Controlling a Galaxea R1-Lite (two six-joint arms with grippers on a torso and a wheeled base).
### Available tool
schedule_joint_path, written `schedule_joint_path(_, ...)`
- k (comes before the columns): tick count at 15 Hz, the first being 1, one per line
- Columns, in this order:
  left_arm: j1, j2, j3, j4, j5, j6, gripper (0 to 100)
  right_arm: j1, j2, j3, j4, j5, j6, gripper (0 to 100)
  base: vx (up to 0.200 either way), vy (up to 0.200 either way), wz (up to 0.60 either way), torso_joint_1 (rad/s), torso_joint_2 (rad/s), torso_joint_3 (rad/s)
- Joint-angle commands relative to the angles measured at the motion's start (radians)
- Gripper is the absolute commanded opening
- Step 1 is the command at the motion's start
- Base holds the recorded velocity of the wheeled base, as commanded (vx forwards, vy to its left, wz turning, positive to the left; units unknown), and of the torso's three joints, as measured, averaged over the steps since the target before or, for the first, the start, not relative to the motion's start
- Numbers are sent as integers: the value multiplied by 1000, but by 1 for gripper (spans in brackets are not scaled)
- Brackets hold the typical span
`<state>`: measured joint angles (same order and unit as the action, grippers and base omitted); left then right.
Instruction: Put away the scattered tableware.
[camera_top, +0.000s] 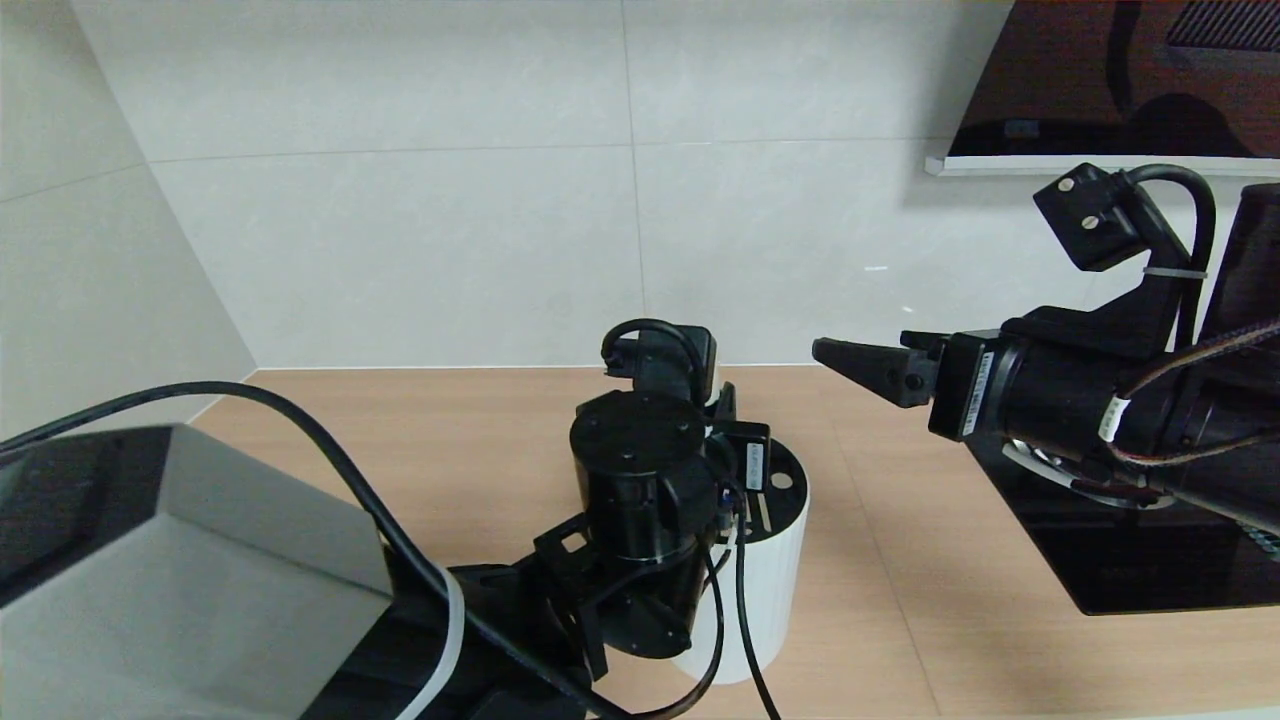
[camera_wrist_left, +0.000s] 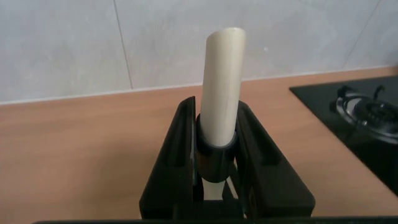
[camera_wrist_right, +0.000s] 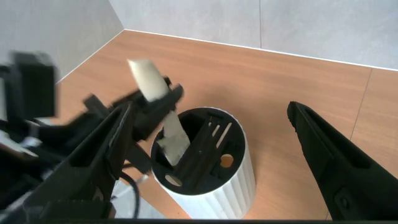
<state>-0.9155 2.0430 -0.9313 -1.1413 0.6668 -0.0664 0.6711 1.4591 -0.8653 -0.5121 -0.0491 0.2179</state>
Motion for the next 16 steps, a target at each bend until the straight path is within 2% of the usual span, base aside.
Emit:
schedule_joint_path(1, 1, 17, 0, 0, 0, -3, 0, 1, -2, -1, 0, 0, 0, 100, 0, 0, 0, 0, 0, 0)
schedule_joint_path(6, 1, 17, 8, 0, 0, -3, 0, -1, -2, -1, 0, 0, 0, 100, 0, 0, 0, 0, 0, 0)
schedule_joint_path(7, 1, 17, 8, -2, 0, -3, 100, -1, 0, -1, 0, 0, 0, 100, 0, 0, 0, 0, 0, 0)
schedule_joint_path(16, 1, 8, 17, -3, -1, -3, 100, -1, -2, -1, 0, 0, 0, 100, 0, 0, 0, 0, 0, 0)
